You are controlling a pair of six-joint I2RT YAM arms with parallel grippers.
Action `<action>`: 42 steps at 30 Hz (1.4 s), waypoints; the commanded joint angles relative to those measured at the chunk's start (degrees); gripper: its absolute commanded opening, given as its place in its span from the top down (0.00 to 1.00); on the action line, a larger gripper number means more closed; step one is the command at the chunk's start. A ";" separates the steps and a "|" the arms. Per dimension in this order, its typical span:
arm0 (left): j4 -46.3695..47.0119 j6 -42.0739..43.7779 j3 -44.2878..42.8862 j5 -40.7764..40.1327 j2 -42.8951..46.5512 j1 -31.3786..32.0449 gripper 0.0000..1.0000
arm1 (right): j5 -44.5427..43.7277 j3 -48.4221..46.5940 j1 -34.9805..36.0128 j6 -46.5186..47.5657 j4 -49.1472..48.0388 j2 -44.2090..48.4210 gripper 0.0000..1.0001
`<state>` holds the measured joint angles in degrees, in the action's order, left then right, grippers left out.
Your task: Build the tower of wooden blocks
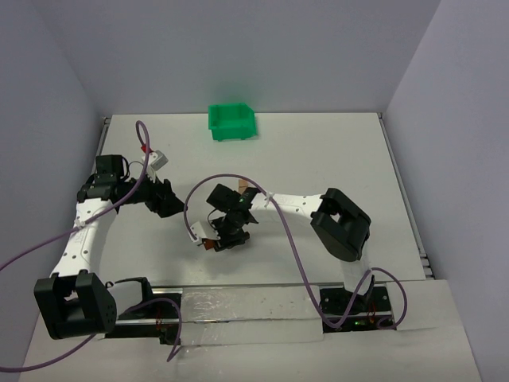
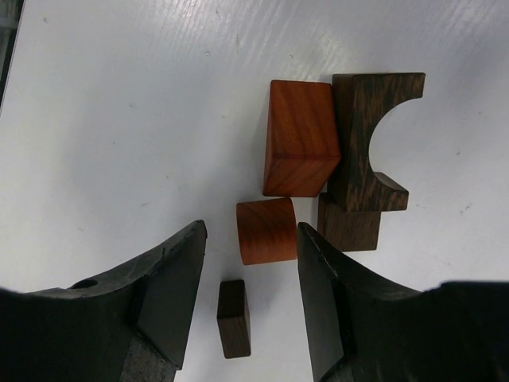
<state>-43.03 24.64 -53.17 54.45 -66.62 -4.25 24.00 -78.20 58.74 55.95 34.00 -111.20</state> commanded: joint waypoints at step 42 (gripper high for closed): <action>26.36 -35.29 0.95 -26.35 5.11 -1.98 0.01 | -25.87 -19.28 -12.50 -60.40 12.67 6.11 1.00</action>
<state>-26.55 2.56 -51.99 40.34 -62.18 -5.85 13.16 -91.95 49.86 19.69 41.78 -105.56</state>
